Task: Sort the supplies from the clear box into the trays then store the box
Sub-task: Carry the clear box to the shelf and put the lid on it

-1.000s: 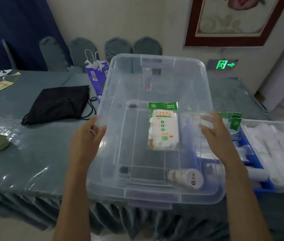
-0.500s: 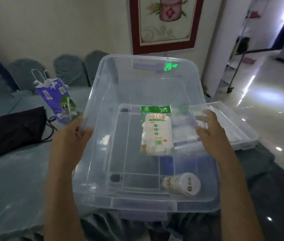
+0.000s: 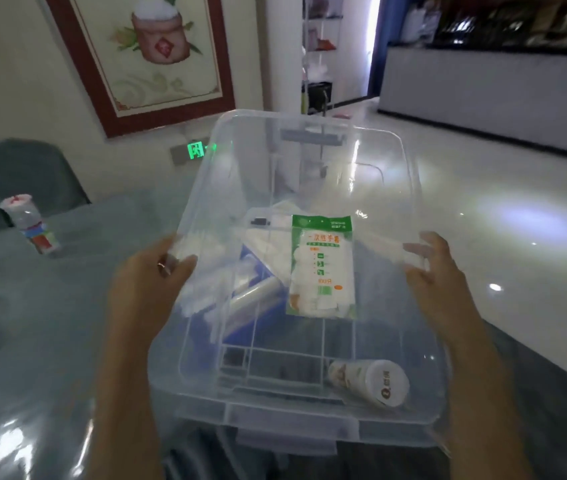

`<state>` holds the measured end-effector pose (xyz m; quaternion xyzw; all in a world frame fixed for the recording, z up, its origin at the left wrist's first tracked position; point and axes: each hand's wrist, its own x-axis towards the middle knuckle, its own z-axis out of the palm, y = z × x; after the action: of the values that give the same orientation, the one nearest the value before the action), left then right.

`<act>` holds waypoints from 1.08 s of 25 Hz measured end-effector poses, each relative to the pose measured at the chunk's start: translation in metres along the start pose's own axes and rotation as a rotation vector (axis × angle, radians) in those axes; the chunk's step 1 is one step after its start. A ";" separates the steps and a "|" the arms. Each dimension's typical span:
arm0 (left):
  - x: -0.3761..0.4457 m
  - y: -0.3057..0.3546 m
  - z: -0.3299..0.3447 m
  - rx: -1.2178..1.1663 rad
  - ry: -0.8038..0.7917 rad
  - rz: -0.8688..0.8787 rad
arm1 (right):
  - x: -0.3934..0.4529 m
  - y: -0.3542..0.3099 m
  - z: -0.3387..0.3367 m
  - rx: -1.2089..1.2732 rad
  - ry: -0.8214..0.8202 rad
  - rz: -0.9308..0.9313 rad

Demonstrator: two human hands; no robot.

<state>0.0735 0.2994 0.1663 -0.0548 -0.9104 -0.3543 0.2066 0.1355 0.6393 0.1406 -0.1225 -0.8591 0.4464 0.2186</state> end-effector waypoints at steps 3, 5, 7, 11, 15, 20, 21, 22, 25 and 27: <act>0.013 0.052 0.069 -0.067 -0.065 0.094 | 0.013 0.049 -0.062 -0.043 0.076 0.061; 0.015 0.089 0.115 -0.053 -0.108 0.152 | 0.019 0.080 -0.103 -0.060 0.138 0.104; 0.017 0.121 0.156 -0.075 -0.147 0.196 | 0.021 0.105 -0.138 -0.083 0.194 0.138; 0.024 0.181 0.228 -0.096 -0.276 0.260 | 0.022 0.149 -0.196 -0.102 0.284 0.242; 0.034 0.228 0.292 -0.141 -0.379 0.346 | 0.028 0.191 -0.232 -0.117 0.386 0.356; 0.067 0.272 0.378 -0.143 -0.500 0.421 | 0.063 0.239 -0.262 -0.139 0.455 0.479; 0.077 0.280 0.396 -0.140 -0.513 0.429 | 0.075 0.250 -0.266 -0.144 0.465 0.501; 0.088 0.287 0.415 -0.144 -0.525 0.437 | 0.090 0.259 -0.270 -0.144 0.474 0.521; 0.124 0.309 0.468 -0.176 -0.544 0.471 | 0.139 0.285 -0.277 -0.135 0.488 0.572; 0.159 0.328 0.509 -0.172 -0.538 0.476 | 0.187 0.303 -0.284 -0.144 0.494 0.589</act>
<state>-0.1622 0.8752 0.0984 -0.3734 -0.8608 -0.3443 0.0313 0.1141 1.0910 0.0857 -0.4825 -0.7380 0.3855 0.2720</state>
